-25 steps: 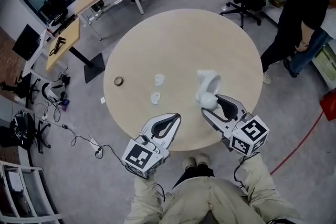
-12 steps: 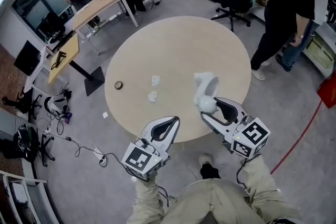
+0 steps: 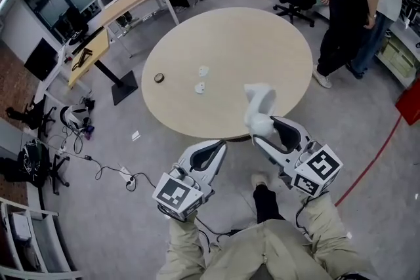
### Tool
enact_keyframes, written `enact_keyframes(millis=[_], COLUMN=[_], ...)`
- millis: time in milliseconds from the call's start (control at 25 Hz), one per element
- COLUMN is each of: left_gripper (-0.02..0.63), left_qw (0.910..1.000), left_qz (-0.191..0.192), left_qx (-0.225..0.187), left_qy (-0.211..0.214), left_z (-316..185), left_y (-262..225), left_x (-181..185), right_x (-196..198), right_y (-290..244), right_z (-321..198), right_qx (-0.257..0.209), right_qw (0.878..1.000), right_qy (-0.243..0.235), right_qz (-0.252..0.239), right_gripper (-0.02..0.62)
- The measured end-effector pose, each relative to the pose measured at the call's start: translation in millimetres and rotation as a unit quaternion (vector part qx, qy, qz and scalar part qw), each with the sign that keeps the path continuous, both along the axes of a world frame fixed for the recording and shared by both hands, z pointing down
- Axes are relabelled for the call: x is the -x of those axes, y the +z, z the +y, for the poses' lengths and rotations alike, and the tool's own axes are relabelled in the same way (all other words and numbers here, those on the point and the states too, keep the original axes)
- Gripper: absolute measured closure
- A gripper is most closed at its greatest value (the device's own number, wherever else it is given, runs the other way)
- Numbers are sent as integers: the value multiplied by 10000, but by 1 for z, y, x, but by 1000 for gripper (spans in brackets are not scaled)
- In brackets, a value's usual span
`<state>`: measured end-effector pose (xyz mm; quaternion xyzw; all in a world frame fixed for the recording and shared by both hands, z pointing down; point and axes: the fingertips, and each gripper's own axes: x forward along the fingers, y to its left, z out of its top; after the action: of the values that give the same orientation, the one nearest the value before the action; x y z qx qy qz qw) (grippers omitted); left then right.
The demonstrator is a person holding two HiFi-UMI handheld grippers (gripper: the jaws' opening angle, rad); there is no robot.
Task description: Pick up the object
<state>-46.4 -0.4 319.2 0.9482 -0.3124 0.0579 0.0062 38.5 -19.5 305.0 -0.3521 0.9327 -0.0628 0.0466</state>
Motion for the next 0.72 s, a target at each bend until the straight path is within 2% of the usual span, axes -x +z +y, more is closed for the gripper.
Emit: enact_keyframes(millis=[320,400,720], left_gripper=[600,600,600], left_qw=[9999,9997,9998], left_qz=[39,47,45], left_qx=[-110,-213,-204], left_qy=[97,100,20], left_z=[57,63,79], left_y=[-12,-19,-31], left_x=[1,0,-13], right_x=[4,0,-17], right_y=[-18,-24,-38], right_z=[67,74,89], right_qx=[-105,-143,-208], right_qw=[9999,9999,9998], right_qy=[24,45,4], right_qz=[-52,-29,16], right_gripper=[351,351,351])
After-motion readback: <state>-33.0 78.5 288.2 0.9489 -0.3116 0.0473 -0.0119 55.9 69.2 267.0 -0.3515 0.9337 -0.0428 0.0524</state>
